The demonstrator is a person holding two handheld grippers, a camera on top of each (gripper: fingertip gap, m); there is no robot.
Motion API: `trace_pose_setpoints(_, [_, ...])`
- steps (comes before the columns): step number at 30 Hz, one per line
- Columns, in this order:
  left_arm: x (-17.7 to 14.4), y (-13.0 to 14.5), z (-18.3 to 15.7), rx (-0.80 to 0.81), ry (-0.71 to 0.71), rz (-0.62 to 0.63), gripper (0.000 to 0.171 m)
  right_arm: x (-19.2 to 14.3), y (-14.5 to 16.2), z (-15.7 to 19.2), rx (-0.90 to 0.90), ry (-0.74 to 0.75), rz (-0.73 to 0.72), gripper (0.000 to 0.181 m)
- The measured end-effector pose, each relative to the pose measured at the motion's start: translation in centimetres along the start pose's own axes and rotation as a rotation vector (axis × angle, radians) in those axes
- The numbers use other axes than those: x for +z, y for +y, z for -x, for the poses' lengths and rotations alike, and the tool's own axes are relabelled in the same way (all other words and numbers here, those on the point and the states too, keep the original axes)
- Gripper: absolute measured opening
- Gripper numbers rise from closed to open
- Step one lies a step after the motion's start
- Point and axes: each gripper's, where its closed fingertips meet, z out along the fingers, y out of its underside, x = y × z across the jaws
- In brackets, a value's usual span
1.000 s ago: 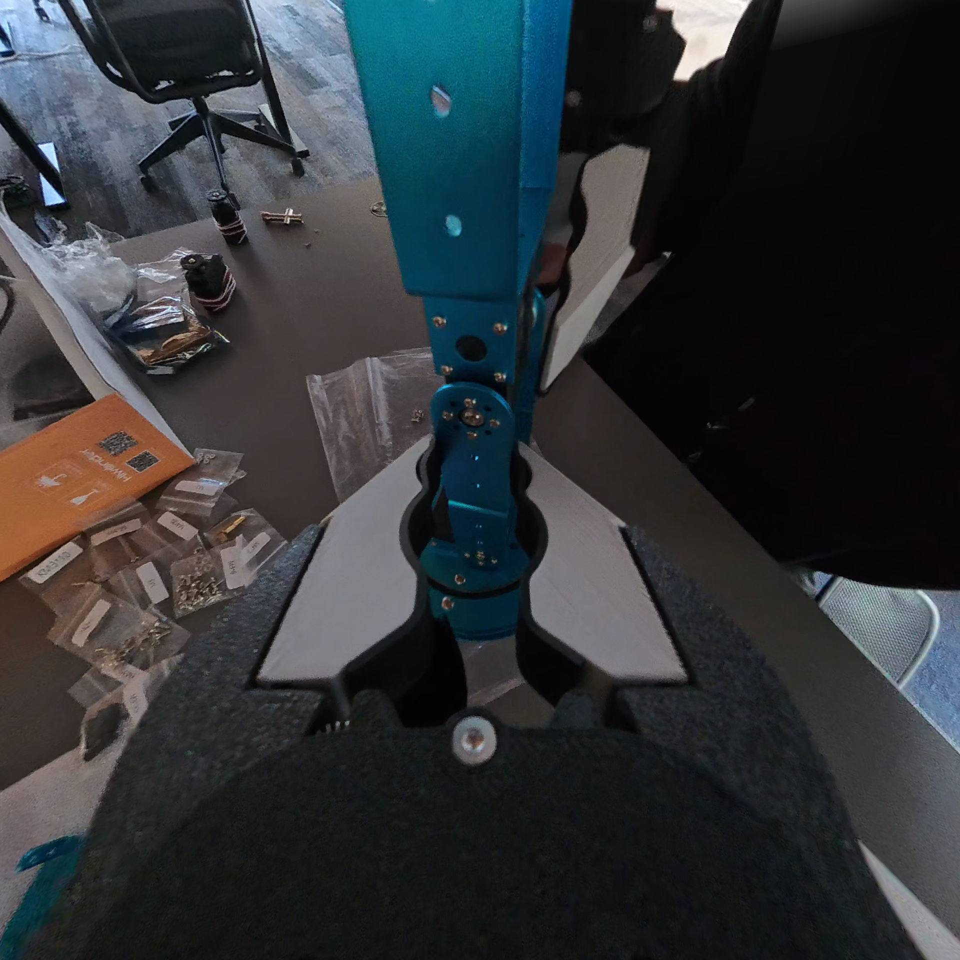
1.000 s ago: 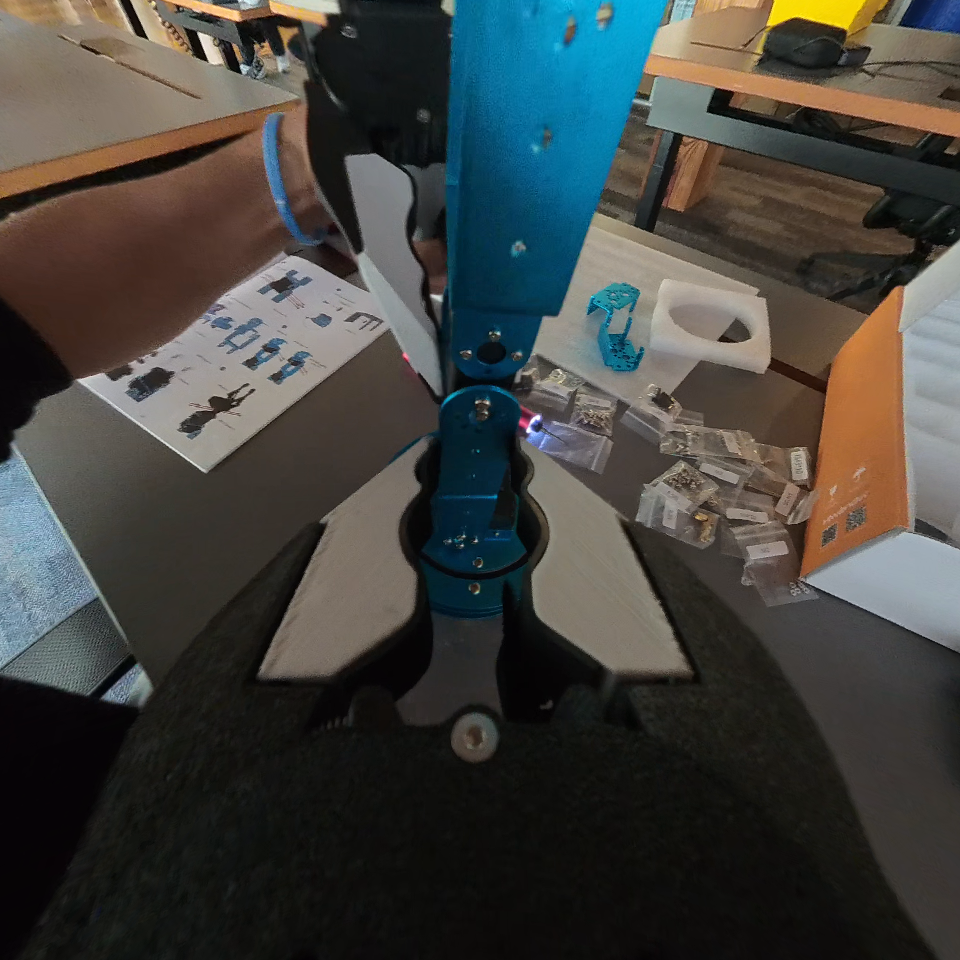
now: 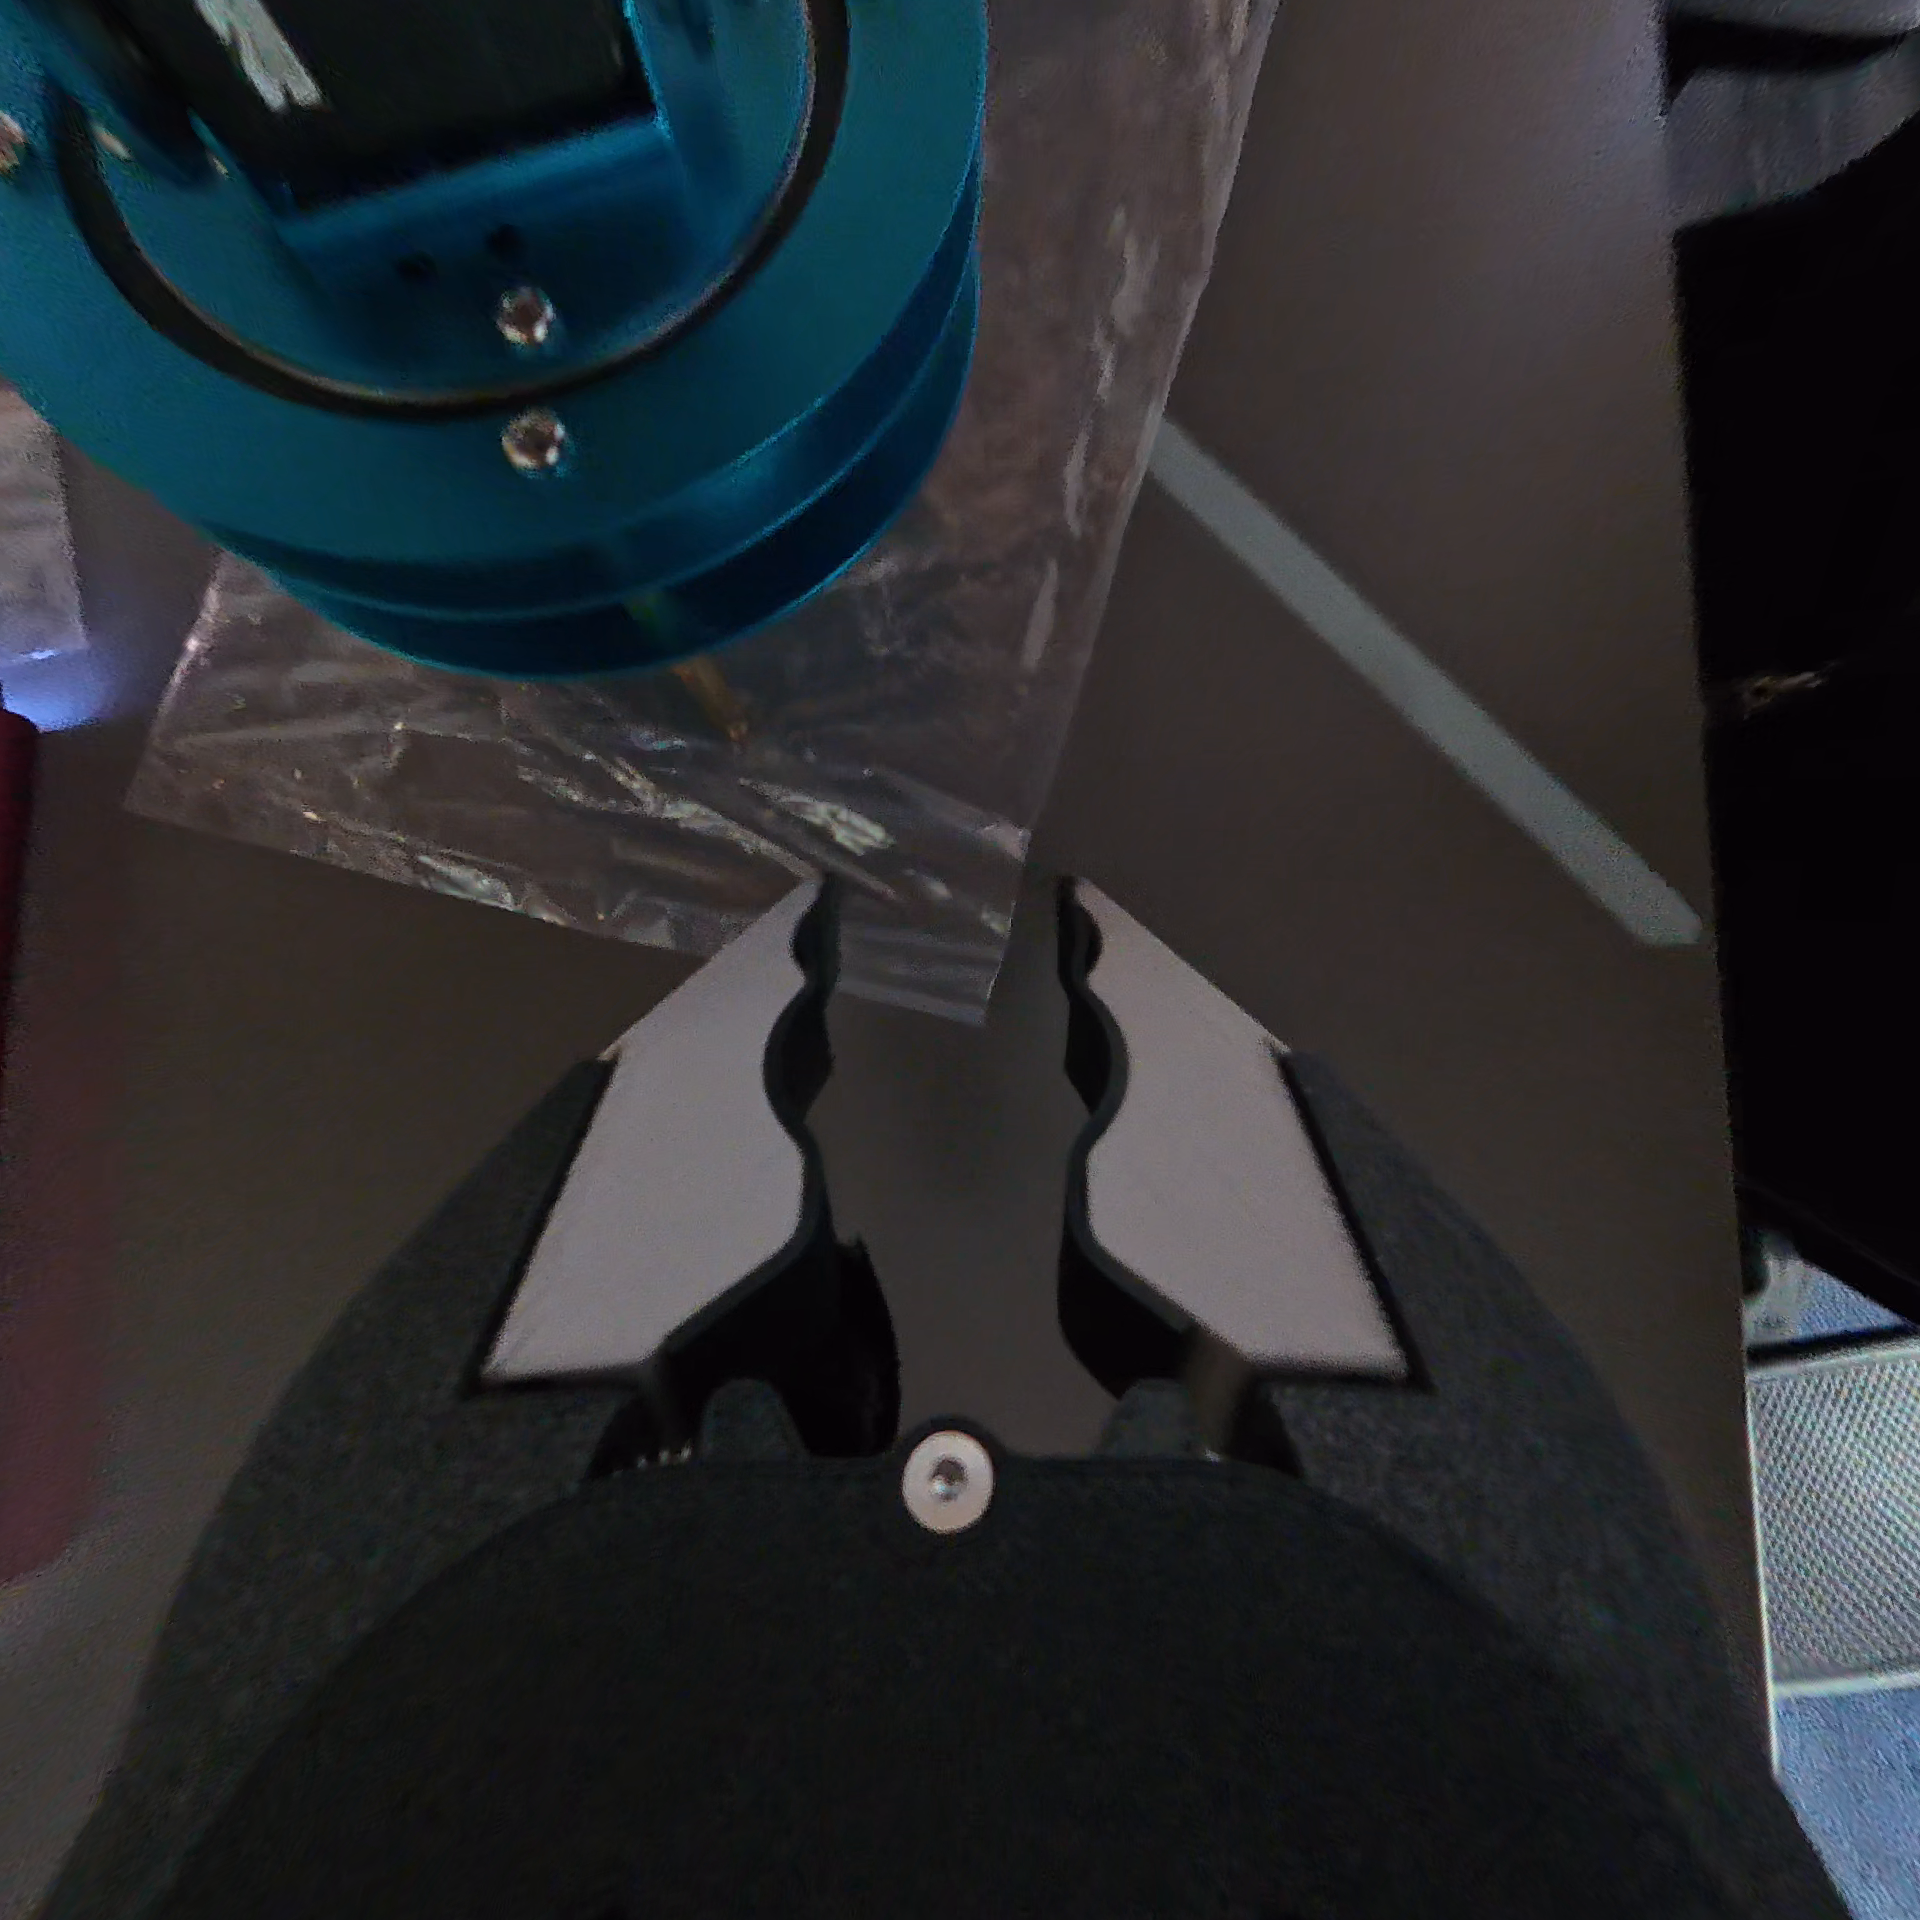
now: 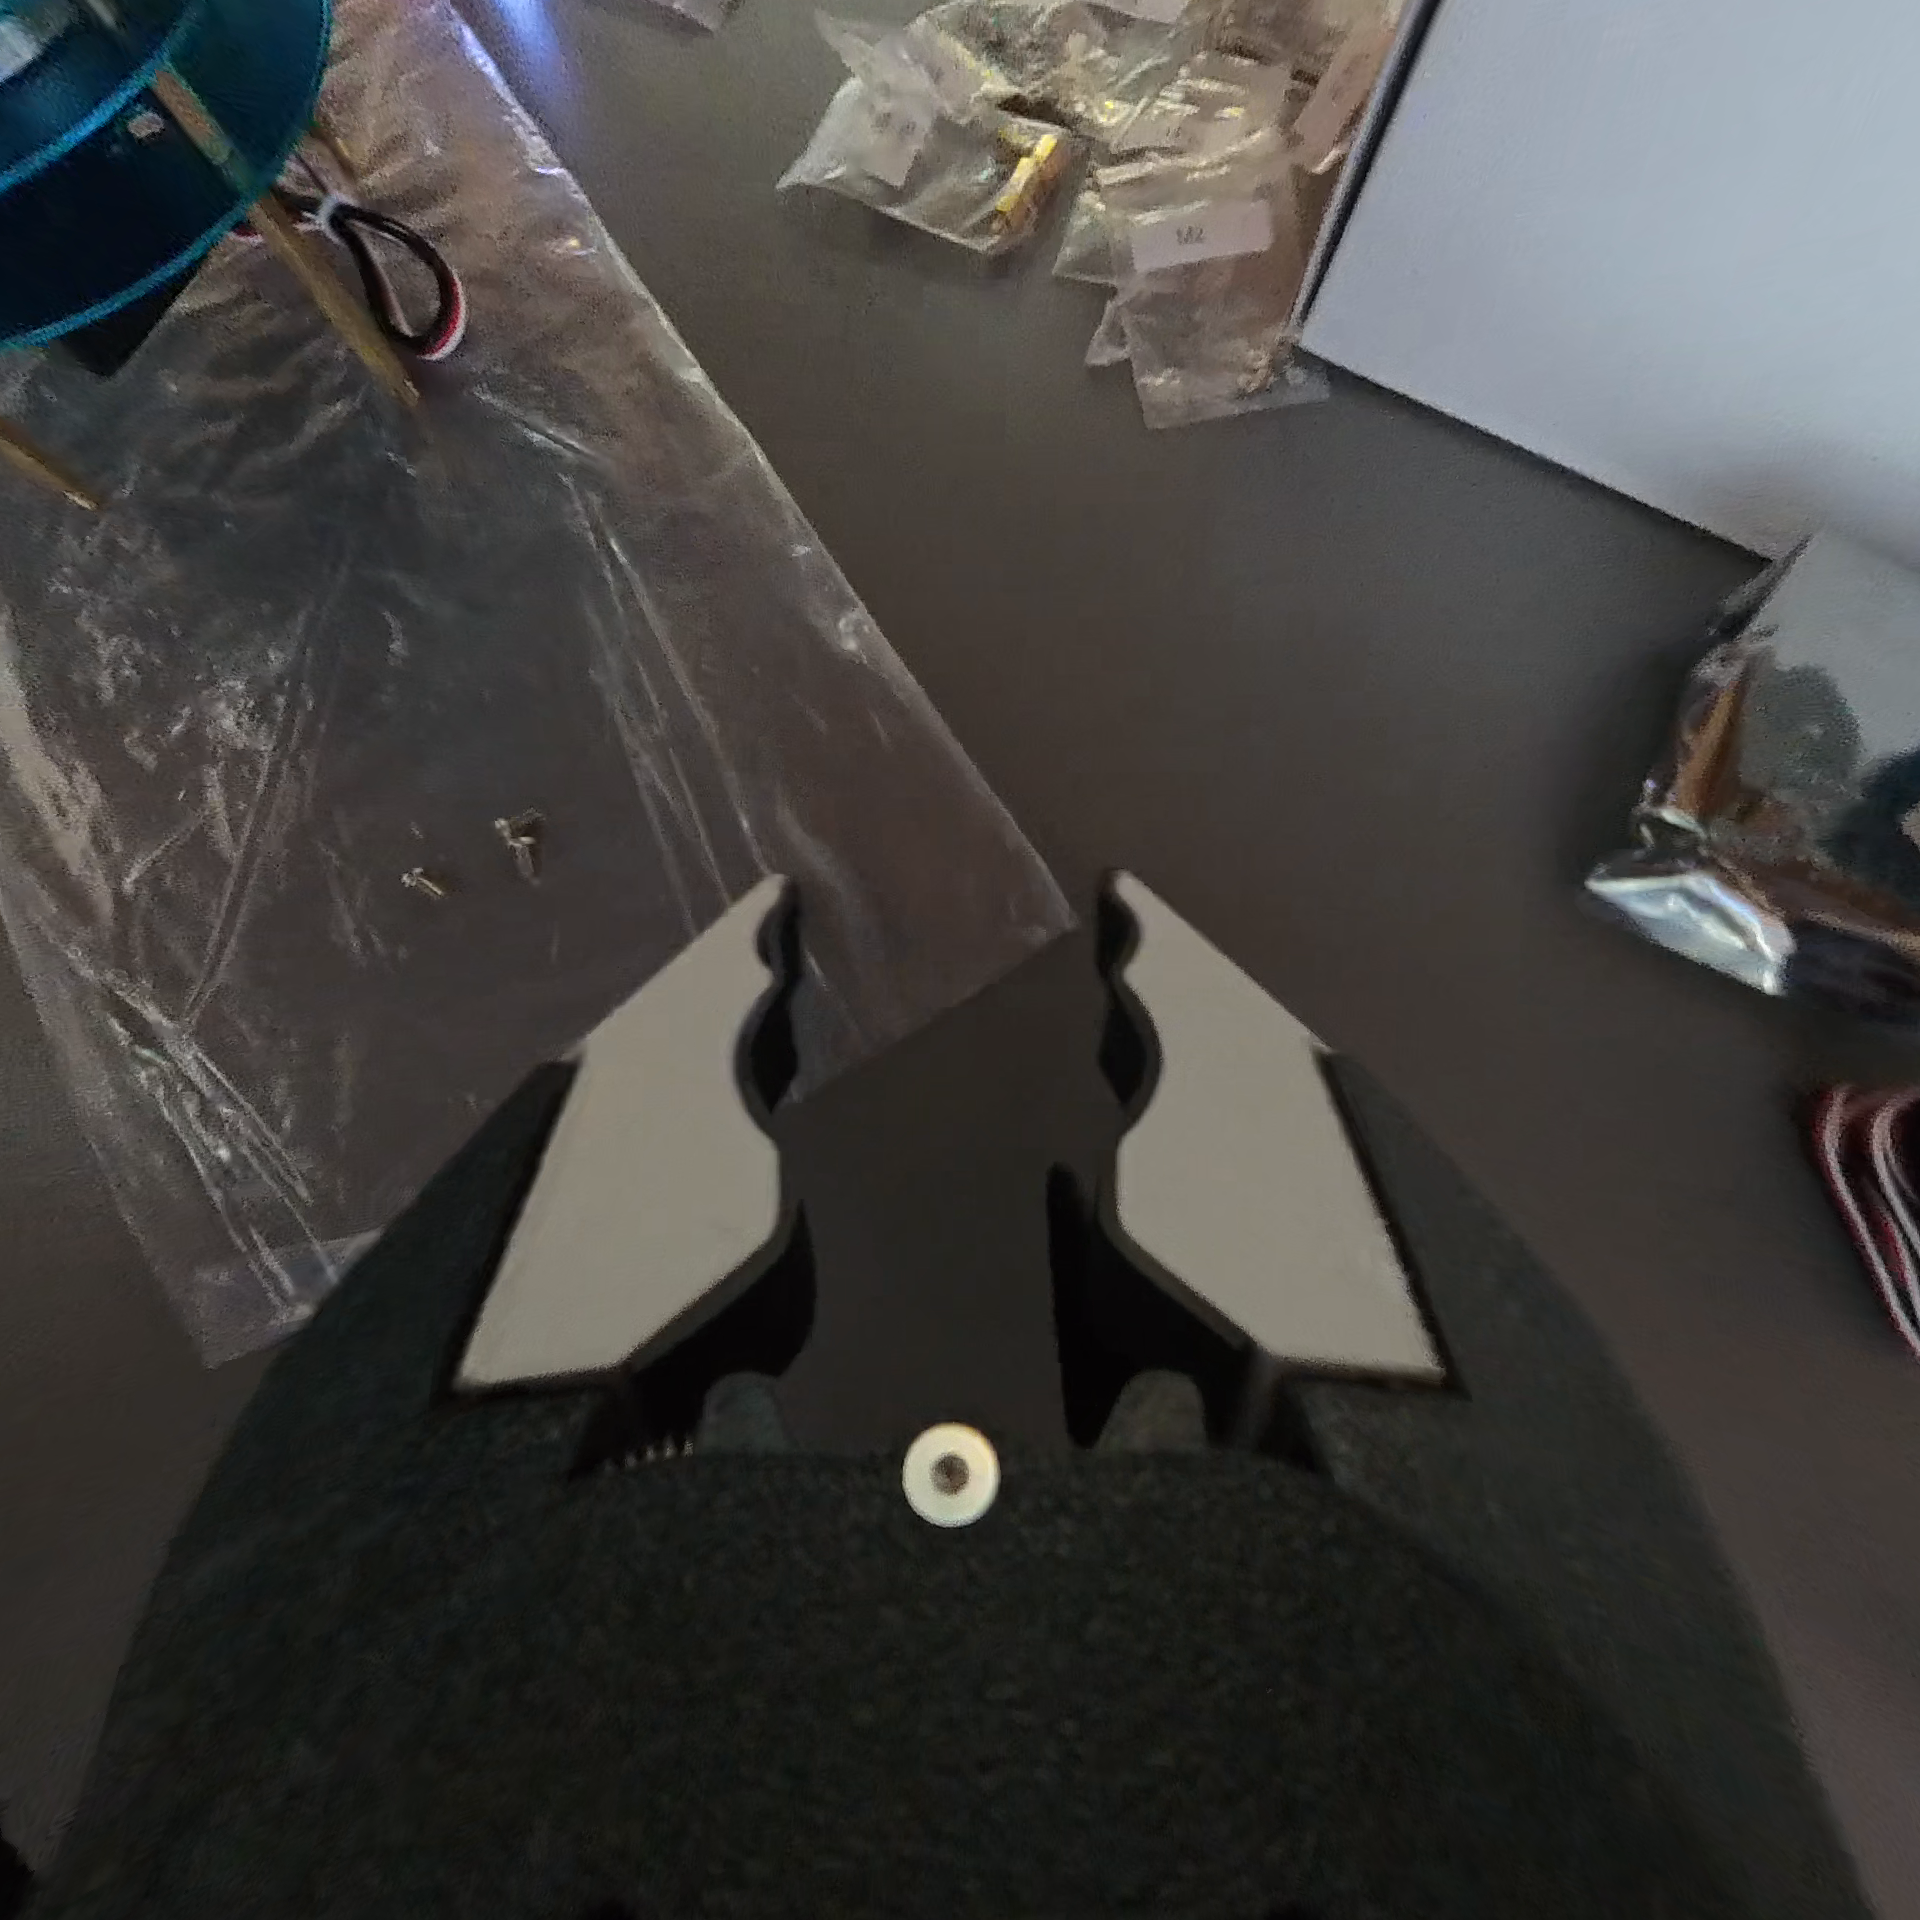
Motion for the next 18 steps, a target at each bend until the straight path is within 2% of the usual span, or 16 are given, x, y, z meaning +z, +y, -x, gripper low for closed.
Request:
trace_pose_setpoints(3, [0.1, 0.0, -0.7, 0.001, -0.033, -0.009, 0.017, 0.2, -0.2, 0.3, -0.054, -0.034, 0.028, 0.034])
trace_pose_setpoints(4, [0.1, 0.0, -1.3, 0.006, -0.035, -0.014, 0.005, 0.3, -0.3, 0.7, -0.079, -0.055, 0.031, 0.022])
trace_pose_setpoints(5, [0.2, -0.1, -1.5, 0.02, -0.059, -0.019, 0.0, 0.4, -0.4, 1.2, -0.1, -0.088, 0.033, 0.001])
trace_pose_setpoints(10, [0.1, 0.0, -1.8, 0.055, -0.175, -0.005, 0.0, 1.1, -1.1, 0.6, -0.141, -0.128, 0.041, 0.0])
trace_pose_setpoints(18, [-0.5, -0.4, -5.5, -0.004, -0.135, -0.062, 0.0, 3.4, -3.6, -0.5, -0.231, -0.151, 0.04, 0.0])
